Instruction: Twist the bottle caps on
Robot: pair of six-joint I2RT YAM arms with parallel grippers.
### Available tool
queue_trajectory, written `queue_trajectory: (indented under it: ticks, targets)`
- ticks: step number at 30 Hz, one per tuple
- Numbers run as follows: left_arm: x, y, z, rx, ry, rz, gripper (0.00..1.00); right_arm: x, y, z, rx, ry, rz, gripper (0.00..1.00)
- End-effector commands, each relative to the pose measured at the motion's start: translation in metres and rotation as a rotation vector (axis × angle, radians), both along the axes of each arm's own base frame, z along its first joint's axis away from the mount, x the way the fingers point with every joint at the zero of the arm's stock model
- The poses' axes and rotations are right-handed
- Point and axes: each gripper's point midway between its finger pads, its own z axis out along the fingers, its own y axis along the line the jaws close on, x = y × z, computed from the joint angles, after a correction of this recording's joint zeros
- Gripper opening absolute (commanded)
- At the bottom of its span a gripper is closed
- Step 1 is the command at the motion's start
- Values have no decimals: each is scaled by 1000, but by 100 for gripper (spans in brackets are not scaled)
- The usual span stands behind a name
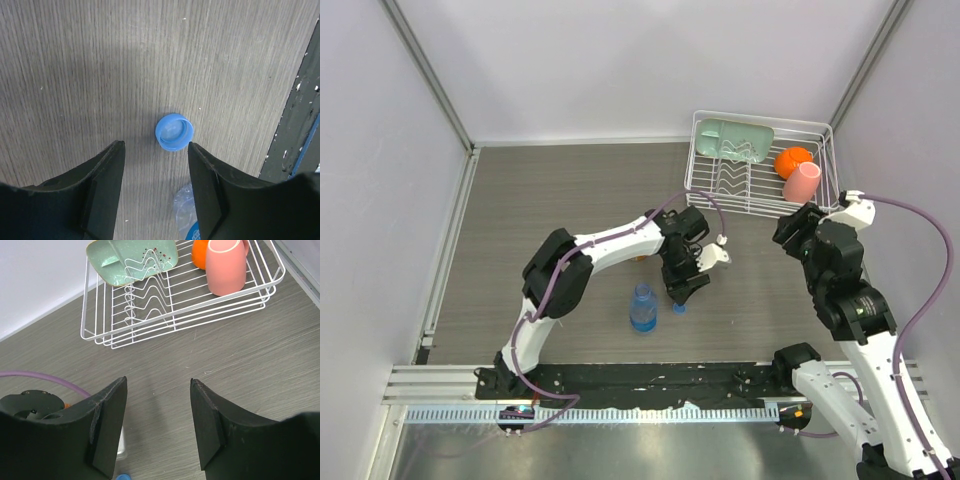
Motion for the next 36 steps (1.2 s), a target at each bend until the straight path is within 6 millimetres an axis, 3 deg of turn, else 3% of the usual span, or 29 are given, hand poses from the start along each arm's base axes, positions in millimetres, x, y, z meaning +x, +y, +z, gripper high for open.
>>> queue_trajectory:
  ticks: [1,14,23,29,32,35,36]
  targets:
    - [-2,-6,-7,-12,-10,-6,57,7,-2,6,-12,-29,-11,59]
    - [0,-5,-24,7,-94,-17,50,11,1,3,-24,-22,2,55]
    - [4,-4,-35,22,-149,-18,28,11,3,2,-30,-18,18,51]
    - [6,1,-48,55,-211,-26,0,12,2,1,-35,-15,19,47]
    - [11,2,-52,59,-248,-16,0,12,3,2,-31,-19,21,46]
    - [29,0,-40,55,-334,5,0,13,7,9,-11,-33,32,45]
    - [35,-1,-25,36,-370,14,0,14,9,16,-1,-46,40,45]
